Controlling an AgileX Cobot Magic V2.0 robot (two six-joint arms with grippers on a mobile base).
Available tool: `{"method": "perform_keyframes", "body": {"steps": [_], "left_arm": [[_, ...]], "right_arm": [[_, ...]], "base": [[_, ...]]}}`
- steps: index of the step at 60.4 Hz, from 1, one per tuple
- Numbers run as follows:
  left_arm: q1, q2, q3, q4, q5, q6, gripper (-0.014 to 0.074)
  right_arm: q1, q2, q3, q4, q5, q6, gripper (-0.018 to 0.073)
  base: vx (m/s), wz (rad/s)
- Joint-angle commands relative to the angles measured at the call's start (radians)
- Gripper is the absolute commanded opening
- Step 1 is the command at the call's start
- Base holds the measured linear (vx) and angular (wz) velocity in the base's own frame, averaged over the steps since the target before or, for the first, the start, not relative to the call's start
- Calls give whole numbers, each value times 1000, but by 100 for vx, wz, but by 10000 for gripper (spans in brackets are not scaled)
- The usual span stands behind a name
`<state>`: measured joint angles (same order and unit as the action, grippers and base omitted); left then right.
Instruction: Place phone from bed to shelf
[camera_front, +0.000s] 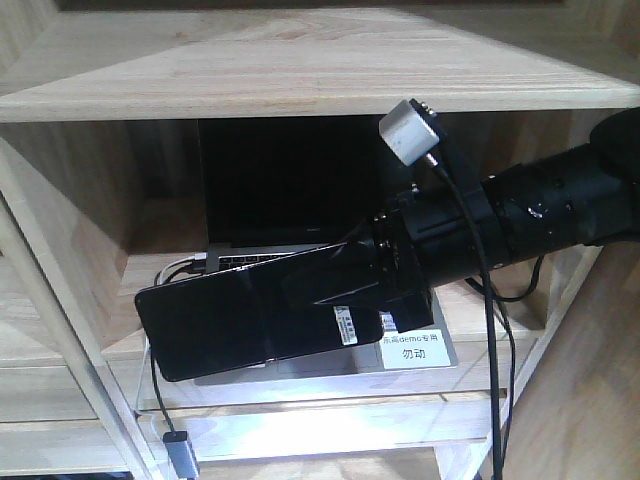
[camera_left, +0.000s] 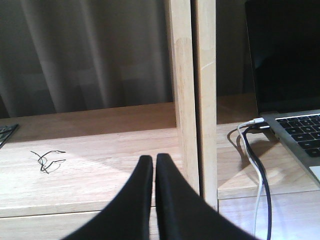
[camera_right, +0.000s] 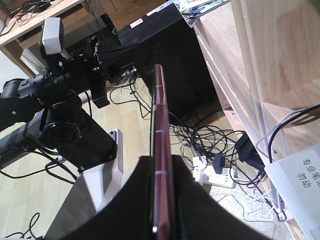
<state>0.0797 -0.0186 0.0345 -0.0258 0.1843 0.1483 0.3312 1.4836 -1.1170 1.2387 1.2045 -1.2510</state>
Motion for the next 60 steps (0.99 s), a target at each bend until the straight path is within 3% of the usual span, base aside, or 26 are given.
{"method": "perform_keyframes", "body": {"steps": [1,17,30,50,60], "left_arm": [[-2,-7,-23,-9,-73,-6,1],[-2,-7,-23,-9,-73,-6,1],[-2,-7,-23,-9,-73,-6,1],[-2,-7,-23,-9,-73,-6,1],[-2,-7,-23,-9,-73,-6,1]], "right_arm": [[-2,-38,-25,86,71,-11,-2],[-6,-38,-28,101,59,-10,-2],[-9,-65,-28,192,53,-12,-2],[-9,-207,-35,227,-204,-16,-2],[-9,-229,-137,209,-262,-7,-2]], "base": [[0,0],[0,0],[0,0],[0,0],[0,0]]}}
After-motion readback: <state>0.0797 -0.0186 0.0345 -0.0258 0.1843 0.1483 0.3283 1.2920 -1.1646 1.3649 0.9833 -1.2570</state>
